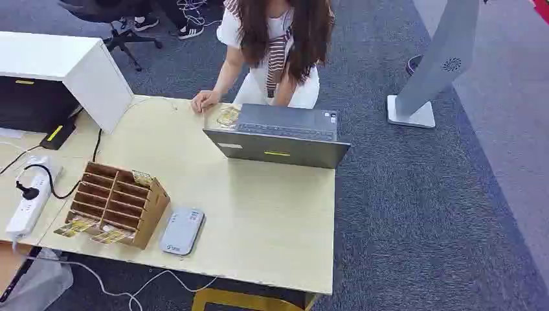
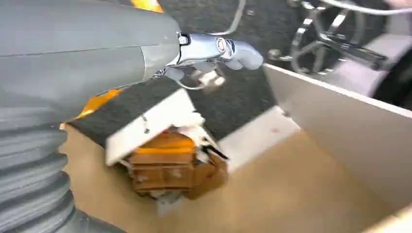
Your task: Pass the card to the sensor for recognition and then transmit it.
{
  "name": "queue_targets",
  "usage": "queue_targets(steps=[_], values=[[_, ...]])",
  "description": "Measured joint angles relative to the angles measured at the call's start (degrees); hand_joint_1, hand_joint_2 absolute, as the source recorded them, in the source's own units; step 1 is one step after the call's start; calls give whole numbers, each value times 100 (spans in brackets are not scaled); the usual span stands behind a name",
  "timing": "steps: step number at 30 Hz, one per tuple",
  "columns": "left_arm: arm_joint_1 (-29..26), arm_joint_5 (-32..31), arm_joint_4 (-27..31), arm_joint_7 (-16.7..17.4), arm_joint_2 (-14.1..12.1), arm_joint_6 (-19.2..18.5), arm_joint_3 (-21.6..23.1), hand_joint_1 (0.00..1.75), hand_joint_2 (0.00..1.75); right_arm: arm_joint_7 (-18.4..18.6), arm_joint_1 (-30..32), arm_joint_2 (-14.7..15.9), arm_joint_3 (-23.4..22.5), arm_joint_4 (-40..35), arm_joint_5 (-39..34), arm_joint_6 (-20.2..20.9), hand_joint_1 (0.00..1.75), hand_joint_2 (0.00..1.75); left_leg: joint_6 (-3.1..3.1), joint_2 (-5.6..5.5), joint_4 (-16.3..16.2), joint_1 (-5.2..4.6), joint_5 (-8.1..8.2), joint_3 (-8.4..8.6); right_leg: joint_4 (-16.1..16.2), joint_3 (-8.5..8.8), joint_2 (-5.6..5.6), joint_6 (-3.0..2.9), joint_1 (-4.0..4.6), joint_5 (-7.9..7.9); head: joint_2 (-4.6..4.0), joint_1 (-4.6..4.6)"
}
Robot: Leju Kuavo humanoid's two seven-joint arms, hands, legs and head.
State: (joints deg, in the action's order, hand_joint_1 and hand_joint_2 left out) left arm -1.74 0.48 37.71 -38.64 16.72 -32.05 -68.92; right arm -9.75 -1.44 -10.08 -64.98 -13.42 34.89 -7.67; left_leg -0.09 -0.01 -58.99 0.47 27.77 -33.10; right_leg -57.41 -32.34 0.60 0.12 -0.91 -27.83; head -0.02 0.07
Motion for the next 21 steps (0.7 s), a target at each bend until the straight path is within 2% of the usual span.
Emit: queue_targets(steps=[5,6,8,9,11,12,13,14,15,16,17,18,19,20,21], values=[[-62,-63,472,-91,92,-577,-199,0,175,24,-27,-55,-197,33,109,-59,0,0,0,0,0,2,0,-3,0,1,0,0,1,0,0,0],[-105,60,720,88,100,-868,-238,0,175,17,-29,-55,-210,37,166,-24,0,0,0,0,0,6,0,-3,0,0,1,0,2,0,2,2],[-157,635,1374,911,125,-1459,-429,0,175,-31,-34,-61,-210,44,332,55,0,0,-1,0,0,7,0,-3,0,0,1,-1,5,-1,2,2],[-163,853,1634,1190,140,-1657,-556,0,175,-55,-43,-66,-210,50,385,64,0,0,-1,0,1,7,0,-2,0,0,1,-1,5,-1,2,2],[-182,1089,2123,1428,142,-2101,-833,0,175,-37,-62,-79,-210,66,400,-5,0,0,-1,1,1,7,0,2,0,0,1,-3,5,-2,2,0],[-242,1342,2396,1567,144,-2114,-870,0,175,2,-76,-89,-210,66,402,-63,0,0,-1,1,2,9,0,-1,-1,1,1,-4,8,-3,0,0],[-543,1946,2856,1528,142,-1768,-777,0,175,33,-92,-100,-210,66,413,-127,0,0,-15,9,5,23,9,-2,-5,4,7,-20,21,-12,2,4],[-1016,2557,3539,1304,161,-1195,-523,0,175,77,-118,-120,-210,70,433,-179,0,0,-55,51,-14,45,39,36,-2,0,52,-35,40,-15,2,9],[-1422,3001,4181,1048,228,-420,-215,0,175,98,-118,-133,-210,72,459,-230,0,175,-37,111,-21,41,60,61,0,-5,118,-35,39,-14,2,13],[-1823,3282,4718,837,243,428,215,0,175,144,-100,-135,-212,74,508,-290,0,175,-28,118,-21,21,61,70,0,-6,121,-29,23,-17,2,-6],[-2128,3219,5077,572,221,962,667,0,175,204,-74,-140,-214,74,599,-328,0,175,1,100,-18,9,47,60,0,1,104,3,8,-34,2,-44],[-2232,3005,5358,382,218,1249,1238,0,175,243,-52,-162,-205,76,717,-337,0,175,13,6,-7,-8,42,44,0,6,16,25,-9,-53,2,-46],[-2208,2812,5442,284,216,1134,1681,0,175,251,-56,-186,-183,76,796,-343,0,175,20,-64,-1,-14,33,30,-1,26,-56,20,-10,-69,2,-46],[-2153,2604,5468,221,212,770,2045,0,175,258,-68,-210,-164,76,857,-341,0,175,10,-108,0,-8,28,24,-1,46,-102,16,-7,-74,2,-37],[-2089,2289,5492,109,225,46,2311,0,175,258,-93,-227,-144,81,933,-334,0,175,9,-116,0,0,27,28,-1,59,-111,17,-2,-77,2,-28]])
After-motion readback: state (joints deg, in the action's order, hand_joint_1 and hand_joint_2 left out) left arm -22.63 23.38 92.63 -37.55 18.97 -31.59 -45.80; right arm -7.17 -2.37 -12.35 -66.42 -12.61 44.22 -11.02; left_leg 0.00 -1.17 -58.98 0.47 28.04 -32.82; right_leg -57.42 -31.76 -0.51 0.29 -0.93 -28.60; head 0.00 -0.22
